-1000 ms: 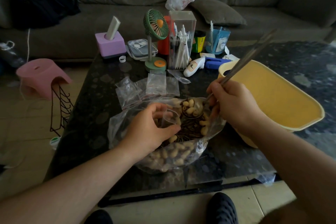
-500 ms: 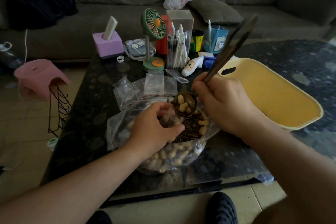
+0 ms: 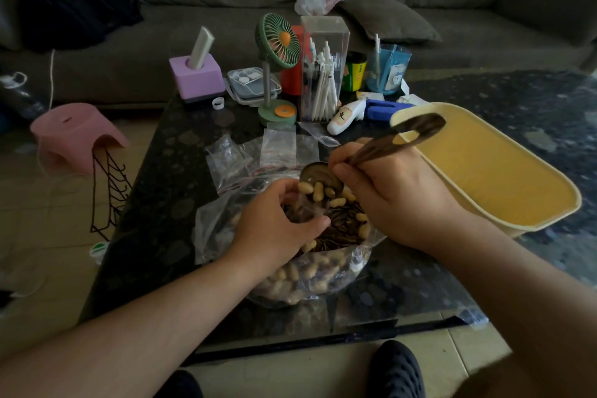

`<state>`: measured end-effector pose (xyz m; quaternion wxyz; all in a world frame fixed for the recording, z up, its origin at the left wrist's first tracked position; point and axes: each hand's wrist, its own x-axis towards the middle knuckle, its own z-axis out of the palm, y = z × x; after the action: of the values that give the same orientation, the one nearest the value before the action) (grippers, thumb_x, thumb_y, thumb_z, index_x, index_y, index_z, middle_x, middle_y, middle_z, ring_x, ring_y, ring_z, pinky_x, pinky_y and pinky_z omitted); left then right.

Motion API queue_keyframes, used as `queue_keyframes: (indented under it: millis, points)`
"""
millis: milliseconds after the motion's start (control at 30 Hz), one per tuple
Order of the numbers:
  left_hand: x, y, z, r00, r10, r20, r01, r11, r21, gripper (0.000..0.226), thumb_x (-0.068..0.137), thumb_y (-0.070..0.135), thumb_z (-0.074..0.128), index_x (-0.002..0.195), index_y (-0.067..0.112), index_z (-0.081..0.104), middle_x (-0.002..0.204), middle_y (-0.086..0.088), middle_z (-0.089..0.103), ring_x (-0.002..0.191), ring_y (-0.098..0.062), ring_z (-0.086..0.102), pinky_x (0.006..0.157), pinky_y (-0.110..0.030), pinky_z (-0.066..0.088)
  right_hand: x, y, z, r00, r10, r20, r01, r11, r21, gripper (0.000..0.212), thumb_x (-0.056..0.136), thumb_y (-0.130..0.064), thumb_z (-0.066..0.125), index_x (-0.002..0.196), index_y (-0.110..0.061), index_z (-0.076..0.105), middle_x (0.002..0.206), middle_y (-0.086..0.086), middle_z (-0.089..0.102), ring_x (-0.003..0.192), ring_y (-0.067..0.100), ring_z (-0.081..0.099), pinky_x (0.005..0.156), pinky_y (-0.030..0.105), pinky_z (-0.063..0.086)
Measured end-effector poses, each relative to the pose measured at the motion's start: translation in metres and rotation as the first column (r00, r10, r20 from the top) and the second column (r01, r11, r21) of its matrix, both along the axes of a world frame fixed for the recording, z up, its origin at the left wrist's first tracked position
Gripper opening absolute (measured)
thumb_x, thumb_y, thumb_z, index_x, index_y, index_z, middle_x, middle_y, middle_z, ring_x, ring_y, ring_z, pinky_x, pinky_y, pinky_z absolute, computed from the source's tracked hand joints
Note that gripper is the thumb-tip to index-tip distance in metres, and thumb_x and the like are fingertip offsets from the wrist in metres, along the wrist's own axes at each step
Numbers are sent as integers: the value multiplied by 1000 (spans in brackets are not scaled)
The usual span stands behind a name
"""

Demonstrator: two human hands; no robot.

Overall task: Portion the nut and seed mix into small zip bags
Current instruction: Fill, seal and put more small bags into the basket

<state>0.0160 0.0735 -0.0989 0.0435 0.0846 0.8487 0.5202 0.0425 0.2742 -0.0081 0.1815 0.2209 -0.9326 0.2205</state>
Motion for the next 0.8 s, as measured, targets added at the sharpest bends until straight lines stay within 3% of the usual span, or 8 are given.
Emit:
queue_keyframes:
  millis: [267, 433, 733, 800]
  points:
    - [2, 0, 3, 1000, 2, 22, -3, 1000, 31, 48, 75, 43, 94, 114, 41, 66, 109, 20, 74, 104, 9, 66, 92, -26, 55, 2, -1, 2, 998, 10, -64, -12, 1000, -27, 31, 105, -32, 43, 110, -17, 69, 97, -17, 56, 85, -2, 49, 75, 20, 42]
    - [5, 1, 5, 1000, -9, 11, 8, 1000, 8, 44, 77, 41, 93, 110, 43, 64, 109, 26, 72, 105, 19, 59, 78, -4, 40, 2, -1, 1, 996, -15, -88, 13, 1000, -23, 27, 106, -28, 45, 107, -16, 69, 93, -15, 57, 82, 9, 57, 70, 35, 49]
    - [5, -2, 4, 999, -25, 24, 24, 998, 64, 46, 80, 39, 91, 119, 40, 66, 115, 24, 73, 106, 13, 65, 84, -14, 49, 2, 5, 1, 998, -28, -60, 23, 997, -78, 19, 106, -21, 51, 107, -17, 69, 92, -10, 64, 81, 11, 59, 70, 38, 49]
    - [4, -4, 3, 1000, -27, 15, 25, 993, 114, 42, 86, 41, 85, 124, 38, 66, 115, 23, 74, 106, 8, 67, 90, -24, 54, 2, 9, -3, 998, -37, -45, 33, 996, -78, 19, 106, -21, 50, 104, -17, 68, 89, -8, 65, 80, 12, 58, 70, 40, 49]
